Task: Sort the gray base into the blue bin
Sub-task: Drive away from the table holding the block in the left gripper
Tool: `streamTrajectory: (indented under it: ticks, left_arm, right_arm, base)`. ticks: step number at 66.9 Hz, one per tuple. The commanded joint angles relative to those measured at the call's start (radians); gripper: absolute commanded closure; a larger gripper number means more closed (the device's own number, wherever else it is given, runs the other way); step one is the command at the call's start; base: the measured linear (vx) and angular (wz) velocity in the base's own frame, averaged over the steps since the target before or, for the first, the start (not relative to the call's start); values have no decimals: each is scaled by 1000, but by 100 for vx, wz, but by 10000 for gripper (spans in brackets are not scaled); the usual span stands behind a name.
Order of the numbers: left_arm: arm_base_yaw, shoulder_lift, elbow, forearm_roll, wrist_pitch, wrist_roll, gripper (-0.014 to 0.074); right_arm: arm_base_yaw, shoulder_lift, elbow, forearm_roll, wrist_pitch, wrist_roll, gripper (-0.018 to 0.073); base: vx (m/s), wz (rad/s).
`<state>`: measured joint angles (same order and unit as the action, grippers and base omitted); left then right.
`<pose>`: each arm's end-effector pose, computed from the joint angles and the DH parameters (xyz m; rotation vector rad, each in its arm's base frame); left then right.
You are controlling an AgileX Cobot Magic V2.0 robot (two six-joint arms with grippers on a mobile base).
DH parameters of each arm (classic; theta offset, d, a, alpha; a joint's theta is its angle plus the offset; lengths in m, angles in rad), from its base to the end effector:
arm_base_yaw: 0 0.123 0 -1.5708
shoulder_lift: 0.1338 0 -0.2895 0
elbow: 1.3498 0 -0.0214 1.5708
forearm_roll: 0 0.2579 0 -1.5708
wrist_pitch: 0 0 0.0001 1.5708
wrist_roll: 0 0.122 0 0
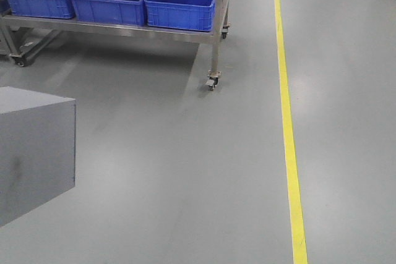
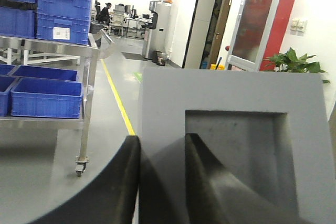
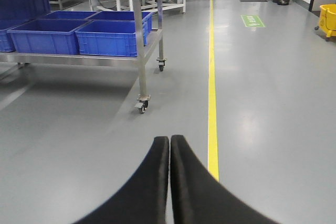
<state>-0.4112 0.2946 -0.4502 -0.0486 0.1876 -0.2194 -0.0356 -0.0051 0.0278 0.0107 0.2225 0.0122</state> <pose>0.0946 -0.0425 0.3327 0.1182 1.5359 -0.5483 0.0893 -0.0029 0.1788 0.0486 1.7281 -0.0075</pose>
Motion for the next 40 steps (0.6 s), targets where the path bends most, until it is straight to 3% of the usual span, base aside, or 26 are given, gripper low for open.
streamTrajectory:
  ticks: [1,40]
  left_arm:
    - [-2,4,-28,-6,-97,-3,594]
    - [-2,4,-28,-6,-97,-3,594]
  right_arm:
    - [1,18,2,-4,-72,-12,564]
    - [1,18,2,-4,-72,-12,564]
  base:
    - [20,-14]
    - [23,-6]
